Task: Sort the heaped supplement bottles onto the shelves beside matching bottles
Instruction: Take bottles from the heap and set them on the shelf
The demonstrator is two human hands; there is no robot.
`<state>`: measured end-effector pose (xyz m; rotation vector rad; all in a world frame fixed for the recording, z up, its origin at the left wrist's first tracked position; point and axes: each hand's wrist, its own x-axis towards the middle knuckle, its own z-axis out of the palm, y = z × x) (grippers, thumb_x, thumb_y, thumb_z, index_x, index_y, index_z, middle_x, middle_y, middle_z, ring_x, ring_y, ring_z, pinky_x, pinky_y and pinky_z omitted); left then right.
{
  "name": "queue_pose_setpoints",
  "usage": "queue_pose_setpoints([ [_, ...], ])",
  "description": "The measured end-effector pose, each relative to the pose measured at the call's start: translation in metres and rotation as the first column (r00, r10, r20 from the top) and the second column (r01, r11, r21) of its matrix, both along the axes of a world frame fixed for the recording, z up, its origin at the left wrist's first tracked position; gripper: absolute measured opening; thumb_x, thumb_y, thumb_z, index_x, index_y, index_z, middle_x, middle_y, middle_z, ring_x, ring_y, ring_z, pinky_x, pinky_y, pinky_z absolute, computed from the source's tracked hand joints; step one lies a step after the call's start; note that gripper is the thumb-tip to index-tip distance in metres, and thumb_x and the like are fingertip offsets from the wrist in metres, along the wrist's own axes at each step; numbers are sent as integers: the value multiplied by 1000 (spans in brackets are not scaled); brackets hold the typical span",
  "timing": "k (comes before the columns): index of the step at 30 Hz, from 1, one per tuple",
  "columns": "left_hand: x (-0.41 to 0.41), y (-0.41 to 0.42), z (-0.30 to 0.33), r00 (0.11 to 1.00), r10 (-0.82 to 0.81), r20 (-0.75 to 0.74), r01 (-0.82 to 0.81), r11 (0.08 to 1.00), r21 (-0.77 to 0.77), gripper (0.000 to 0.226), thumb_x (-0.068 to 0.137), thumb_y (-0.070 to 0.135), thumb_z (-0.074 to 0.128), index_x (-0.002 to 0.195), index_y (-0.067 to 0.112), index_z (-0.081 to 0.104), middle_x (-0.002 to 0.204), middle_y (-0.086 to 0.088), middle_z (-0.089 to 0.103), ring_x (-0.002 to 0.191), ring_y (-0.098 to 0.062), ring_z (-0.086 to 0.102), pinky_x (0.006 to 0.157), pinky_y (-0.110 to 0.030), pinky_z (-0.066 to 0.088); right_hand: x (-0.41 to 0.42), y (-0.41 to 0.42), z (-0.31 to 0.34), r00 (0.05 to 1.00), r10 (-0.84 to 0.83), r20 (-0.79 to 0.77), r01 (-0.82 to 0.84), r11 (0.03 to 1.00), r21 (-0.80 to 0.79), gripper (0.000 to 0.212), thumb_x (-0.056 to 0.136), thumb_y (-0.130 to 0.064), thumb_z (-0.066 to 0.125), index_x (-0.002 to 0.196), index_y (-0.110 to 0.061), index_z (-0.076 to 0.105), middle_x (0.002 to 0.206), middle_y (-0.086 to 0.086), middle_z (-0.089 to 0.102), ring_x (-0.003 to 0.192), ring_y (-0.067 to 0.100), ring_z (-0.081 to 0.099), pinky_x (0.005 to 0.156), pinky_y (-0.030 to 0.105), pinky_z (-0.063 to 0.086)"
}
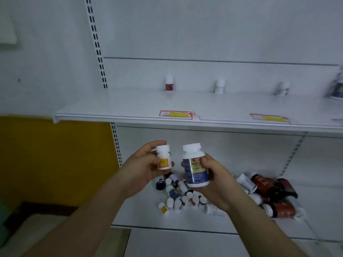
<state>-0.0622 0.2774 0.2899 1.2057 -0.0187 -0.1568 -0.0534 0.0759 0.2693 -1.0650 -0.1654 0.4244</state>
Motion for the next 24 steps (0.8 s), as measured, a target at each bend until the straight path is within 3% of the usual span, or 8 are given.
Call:
queue_pose_setpoints([
  [5, -18, -54, 33, 996, -10, 88, 10, 1000, 3, 44, 92, -10, 36, 113, 21, 59, 111, -21, 62, 90, -36, 68, 74, -35, 59, -16, -46, 36, 992, -17, 126, 15, 1000, 18, 50, 75, -27, 49, 119, -7, 55, 95, 17, 65, 73, 23, 64, 64, 32, 54],
  [7, -24, -73, 44, 991, -21, 129, 20, 1000, 6, 42, 92, -10, 36, 111, 18, 59, 110, -20, 63, 90, -34, 68, 75, -34, 59, -22, -60, 52, 975, -40, 221, 52, 998, -47, 45, 73, -30, 59, 113, -11, 56, 93, 14, 65, 71, 20, 64, 64, 30, 54],
  [9, -26, -87, 56, 985, -30, 170, 28, 1000, 14, 42, 91, -12, 36, 111, 18, 59, 109, -19, 62, 91, -34, 67, 76, -34, 59, -22, -72, 66, 951, -86, 296, 110, 992, -65, 39, 70, -21, 70, 107, -16, 58, 87, 8, 67, 72, 20, 65, 63, 29, 55],
  [11, -23, -98, 69, 977, -28, 213, 17, 998, 54, 46, 88, -16, 39, 112, 18, 57, 112, -18, 59, 95, -35, 65, 77, -34, 58, -19, -80, 80, 930, -147, 337, 170, 985, -39, 34, 70, -21, 62, 104, -20, 59, 84, 5, 67, 75, 24, 65, 61, 30, 54],
  [15, -9, -112, 99, 956, -37, 292, -5, 990, 142, 48, 87, -18, 42, 111, 20, 57, 112, -16, 59, 94, -32, 64, 80, -33, 58, -1, -89, 108, 885, -269, 380, 297, 955, -15, 15, 90, -11, 58, 102, -20, 58, 95, 8, 64, 87, 30, 62, 72, 40, 52],
  [19, 19, -113, 120, 938, -59, 342, -40, 961, 275, 45, 86, -14, 49, 108, 25, 57, 100, -6, 64, 93, -25, 62, 88, -37, 53, 25, -96, 137, 831, -333, 446, 411, 907, -87, 13, 91, -12, 57, 101, -20, 59, 105, 12, 66, 94, 31, 64, 86, 49, 51],
  [22, 48, -114, 133, 935, -71, 348, -61, 934, 353, 47, 85, -12, 53, 113, 26, 54, 104, -6, 63, 93, -22, 63, 90, -35, 52, 47, -103, 152, 803, -357, 476, 493, 848, -195, 9, 89, -20, 60, 97, -23, 59, 90, -1, 65, 76, 16, 64, 77, 41, 50],
  [24, 67, -116, 136, 937, -79, 341, -68, 915, 398, 50, 85, -13, 53, 117, 25, 52, 106, -8, 61, 94, -22, 62, 90, -35, 53, 61, -108, 157, 791, -369, 488, 533, 808, -252, 14, 88, -19, 61, 101, -20, 57, 92, 0, 63, 71, 13, 62, 70, 35, 50],
])
